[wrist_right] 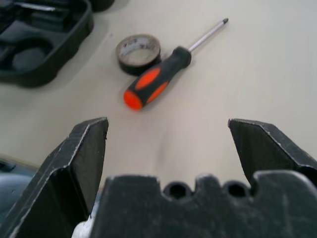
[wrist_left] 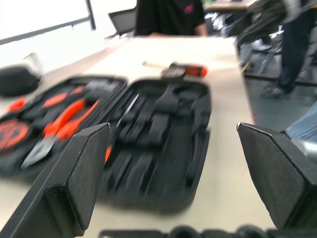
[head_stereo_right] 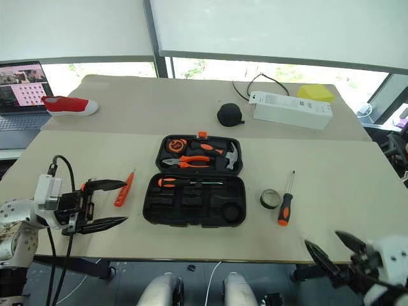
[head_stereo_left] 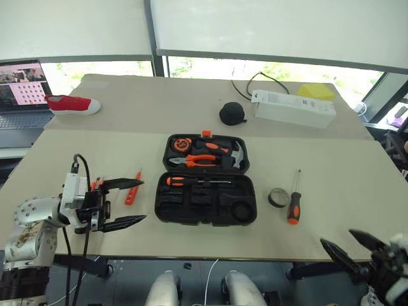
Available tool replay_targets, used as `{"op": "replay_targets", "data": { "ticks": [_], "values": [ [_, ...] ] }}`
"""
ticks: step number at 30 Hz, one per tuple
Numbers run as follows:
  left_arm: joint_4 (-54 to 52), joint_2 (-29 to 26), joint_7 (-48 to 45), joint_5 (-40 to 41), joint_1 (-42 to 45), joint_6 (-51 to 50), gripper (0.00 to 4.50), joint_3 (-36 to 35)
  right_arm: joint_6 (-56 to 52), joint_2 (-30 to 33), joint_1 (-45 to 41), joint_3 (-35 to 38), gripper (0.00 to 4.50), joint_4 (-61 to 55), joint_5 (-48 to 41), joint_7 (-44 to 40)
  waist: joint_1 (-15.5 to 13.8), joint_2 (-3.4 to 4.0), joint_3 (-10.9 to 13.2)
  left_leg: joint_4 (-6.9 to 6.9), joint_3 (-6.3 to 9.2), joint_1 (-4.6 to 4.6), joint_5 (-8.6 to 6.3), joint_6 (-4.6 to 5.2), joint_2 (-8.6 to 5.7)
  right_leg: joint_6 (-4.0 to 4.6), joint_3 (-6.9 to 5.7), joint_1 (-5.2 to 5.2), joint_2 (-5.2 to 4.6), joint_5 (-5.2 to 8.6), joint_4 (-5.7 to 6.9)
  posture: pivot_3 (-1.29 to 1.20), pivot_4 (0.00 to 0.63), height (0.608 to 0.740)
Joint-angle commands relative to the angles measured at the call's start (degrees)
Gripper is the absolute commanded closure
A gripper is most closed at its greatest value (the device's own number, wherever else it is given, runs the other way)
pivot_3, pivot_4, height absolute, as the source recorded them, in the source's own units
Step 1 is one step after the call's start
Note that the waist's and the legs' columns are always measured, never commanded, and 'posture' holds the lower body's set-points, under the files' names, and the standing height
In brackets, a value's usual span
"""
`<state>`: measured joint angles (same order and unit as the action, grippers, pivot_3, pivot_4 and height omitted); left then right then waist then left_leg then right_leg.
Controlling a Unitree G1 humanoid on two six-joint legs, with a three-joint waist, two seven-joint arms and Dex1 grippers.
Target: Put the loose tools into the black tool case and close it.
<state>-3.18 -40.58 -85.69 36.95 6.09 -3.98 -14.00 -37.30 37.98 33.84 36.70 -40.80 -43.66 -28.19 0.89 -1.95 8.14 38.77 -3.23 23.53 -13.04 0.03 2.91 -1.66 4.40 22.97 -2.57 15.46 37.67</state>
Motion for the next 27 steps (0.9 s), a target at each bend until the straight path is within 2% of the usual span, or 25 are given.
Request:
{"op": "replay_targets", "data": {
  "ticks": [1,4,8,16,21,24,27],
  "values": [
    [-4.6,0.69,1.64,2.02,0.89,-1.36,0.11,1.1,-14.89,4.23,-10.16,-3.33,0.0,-0.77,-7.56,10.98,-0.05,0.0,0.0,-0.02,-0.02,0.0,0.0,0.0,-0.01,0.0,-0.01,0.01,0.04,0.0,0.0,0.0,0.15,0.74],
    [-6.01,0.76,2.2,2.13,0.3,-1.9,0.11,1.89,-23.77,5.36,-17.4,-7.04,0.0,0.91,-9.46,17.25,-0.18,-0.01,0.0,-0.12,0.01,0.09,0.0,0.01,-0.05,0.02,-0.01,0.06,0.11,0.01,-0.02,0.0,0.15,0.74],
    [-6.83,0.69,3.15,1.83,-0.51,-1.82,0.11,1.68,-30.4,5.04,-22.63,-11.48,0.0,3.42,-7.55,22.04,-0.31,0.0,0.0,-0.15,0.09,0.3,-0.01,0.03,-0.11,-0.04,-0.06,0.16,0.09,0.05,-0.07,0.0,0.15,0.74],
    [-7.77,0.1,4.05,2.3,-1.83,-2.3,0.11,0.95,-31.8,1.9,-27.24,-17.99,0.0,7.0,-2.55,23.89,-0.04,-0.01,0.0,-0.14,0.1,0.3,-0.01,0.04,-0.09,-0.08,-0.06,0.15,0.11,0.05,-0.11,0.0,0.15,0.74],
    [-7.64,-0.04,3.87,2.27,-1.63,-2.32,0.11,1.2,-30.95,1.06,-29.17,-19.75,0.0,10.68,3.77,26.0,0.1,-0.11,-0.06,-0.13,0.08,0.27,-0.01,0.04,-0.08,-0.08,-0.06,0.13,0.11,0.05,-0.12,0.0,0.15,0.74],
    [-7.58,-0.18,3.85,2.26,-1.39,-2.42,0.0,1.22,-30.36,1.67,-29.32,-19.81,0.78,12.41,6.15,25.19,0.03,-0.18,-0.1,-0.11,0.08,0.25,-0.01,0.04,-0.08,-0.09,-0.06,0.09,0.11,0.05,-0.14,0.0,0.15,0.74],
    [-7.87,-0.3,4.01,2.4,-1.42,-2.52,0.0,1.05,-30.63,1.67,-29.61,-19.31,1.89,12.39,6.73,24.22,-0.23,-0.2,-0.1,-0.06,0.08,0.25,-0.01,0.05,-0.09,-0.13,-0.06,0.05,0.09,0.03,-0.16,0.0,0.15,0.74]
  ]
}}
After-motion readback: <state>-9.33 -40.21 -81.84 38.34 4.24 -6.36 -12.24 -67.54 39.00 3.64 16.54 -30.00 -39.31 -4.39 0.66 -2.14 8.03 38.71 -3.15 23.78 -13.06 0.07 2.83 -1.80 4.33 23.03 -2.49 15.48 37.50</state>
